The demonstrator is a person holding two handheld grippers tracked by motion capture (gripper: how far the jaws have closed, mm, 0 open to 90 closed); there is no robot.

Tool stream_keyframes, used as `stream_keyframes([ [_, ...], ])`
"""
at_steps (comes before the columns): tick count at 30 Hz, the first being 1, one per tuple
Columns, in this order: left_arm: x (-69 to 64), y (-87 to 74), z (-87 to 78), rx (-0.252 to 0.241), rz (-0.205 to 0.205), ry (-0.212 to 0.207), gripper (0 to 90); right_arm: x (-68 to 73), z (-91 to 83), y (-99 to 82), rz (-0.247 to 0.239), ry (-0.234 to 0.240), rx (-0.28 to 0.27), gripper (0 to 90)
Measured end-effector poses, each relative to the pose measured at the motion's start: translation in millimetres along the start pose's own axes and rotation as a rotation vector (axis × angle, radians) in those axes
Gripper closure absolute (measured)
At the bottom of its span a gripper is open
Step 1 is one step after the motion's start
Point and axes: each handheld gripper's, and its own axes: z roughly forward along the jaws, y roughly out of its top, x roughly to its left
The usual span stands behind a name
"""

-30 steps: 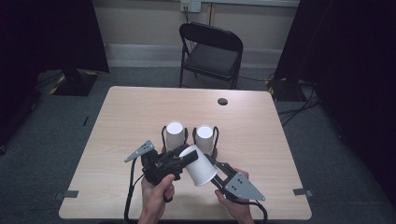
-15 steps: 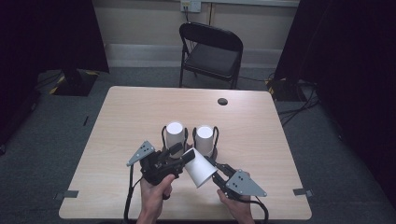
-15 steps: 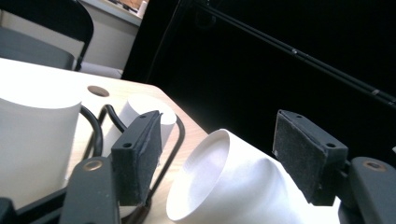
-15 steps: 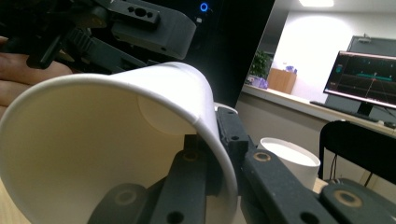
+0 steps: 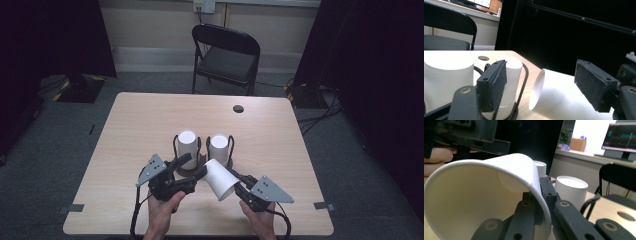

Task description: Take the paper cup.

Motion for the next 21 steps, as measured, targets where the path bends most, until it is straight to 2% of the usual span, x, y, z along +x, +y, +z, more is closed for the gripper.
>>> stream_keyframes([
  [3, 0.9, -0.6, -1.2, 0.005, 0.030, -0.005, 25.8, -3.5, -2.1, 3.1, 0.027, -0.006, 0.036, 89.3],
  [4, 0.7, -1.4, -1.7, 0.006, 0.037, 0.001, 25.0, -5.3, -3.6, 6.0, 0.027, -0.008, 0.069, 89.2],
  [5, 0.8, -2.5, -2.5, 0.015, 0.059, 0.009, 24.7, -5.6, -3.7, 6.5, 0.027, -0.006, 0.070, 89.2],
  [6, 0.8, -2.5, -2.5, 0.015, 0.059, 0.009, 24.7, -6.3, -4.6, 7.7, 0.031, -0.004, 0.083, 89.2],
  [7, 0.7, -4.3, -3.7, 0.029, 0.094, 0.034, 24.6, -6.7, -5.2, 8.9, 0.037, -0.004, 0.092, 89.2],
  [11, 2.6, -8.6, -6.9, 0.026, 0.110, 0.028, 25.1, -8.2, -7.3, 12.7, 0.048, -0.008, 0.118, 89.1],
  [12, 3.4, -11.6, -8.8, 0.024, 0.139, 0.050, 25.1, -8.7, -7.2, 13.4, 0.043, -0.010, 0.125, 89.1],
  [14, 3.2, -13.1, -9.1, 0.025, 0.152, 0.061, 25.1, -8.9, -7.0, 15.0, 0.046, -0.012, 0.141, 89.1],
  [15, 3.0, -14.4, -9.4, 0.035, 0.171, 0.070, 25.1, -8.9, -7.0, 15.0, 0.046, -0.012, 0.141, 89.1],
  [16, 2.1, -17.0, -9.3, 0.053, 0.217, 0.074, 25.1, -9.8, -6.1, 16.8, 0.047, -0.012, 0.158, 89.2],
  [17, 2.1, -17.0, -9.3, 0.053, 0.217, 0.074, 25.1, -10.3, -5.9, 17.5, 0.048, -0.009, 0.166, 89.2],
  [18, 0.8, -18.5, -9.0, 0.063, 0.241, 0.080, 25.1, -10.3, -5.9, 17.5, 0.048, -0.009, 0.166, 89.2],
  [19, -1.4, -20.8, -8.2, 0.075, 0.283, 0.091, 25.1, -10.8, -5.3, 18.4, 0.051, -0.005, 0.172, 89.2],
  [20, -2.7, -22.1, -7.7, 0.082, 0.302, 0.096, 24.4, -12.2, -3.9, 20.8, 0.057, 0.005, 0.200, 89.2],
  [21, -4.8, -25.3, -6.0, 0.102, 0.347, 0.103, 24.3, -12.4, -3.5, 21.9, 0.063, 0.005, 0.210, 89.2],
])
